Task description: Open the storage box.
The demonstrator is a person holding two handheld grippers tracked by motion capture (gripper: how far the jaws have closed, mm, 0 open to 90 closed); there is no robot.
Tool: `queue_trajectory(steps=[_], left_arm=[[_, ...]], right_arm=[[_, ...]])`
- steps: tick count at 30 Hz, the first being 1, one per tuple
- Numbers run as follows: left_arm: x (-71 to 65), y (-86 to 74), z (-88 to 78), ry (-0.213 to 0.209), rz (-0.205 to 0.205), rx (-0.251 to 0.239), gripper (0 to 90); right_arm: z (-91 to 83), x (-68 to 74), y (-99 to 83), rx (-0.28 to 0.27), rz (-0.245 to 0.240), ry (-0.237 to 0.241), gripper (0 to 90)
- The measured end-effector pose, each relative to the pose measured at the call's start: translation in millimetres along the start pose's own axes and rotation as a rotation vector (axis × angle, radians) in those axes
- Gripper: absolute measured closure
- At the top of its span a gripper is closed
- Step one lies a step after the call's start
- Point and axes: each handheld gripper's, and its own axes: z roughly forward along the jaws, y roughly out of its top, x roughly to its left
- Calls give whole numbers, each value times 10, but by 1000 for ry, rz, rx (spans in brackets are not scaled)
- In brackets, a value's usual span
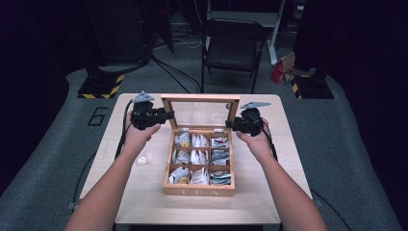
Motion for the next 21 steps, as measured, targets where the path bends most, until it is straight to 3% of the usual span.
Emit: queue_trajectory(steps=[12, 21], left_arm=[[31, -27, 43, 6, -26, 16, 561], [52, -83, -16, 1, -34, 8, 544]], right_arm=[[12, -26, 25, 10, 13, 7, 585], [29, -53, 56, 17, 28, 11, 591]])
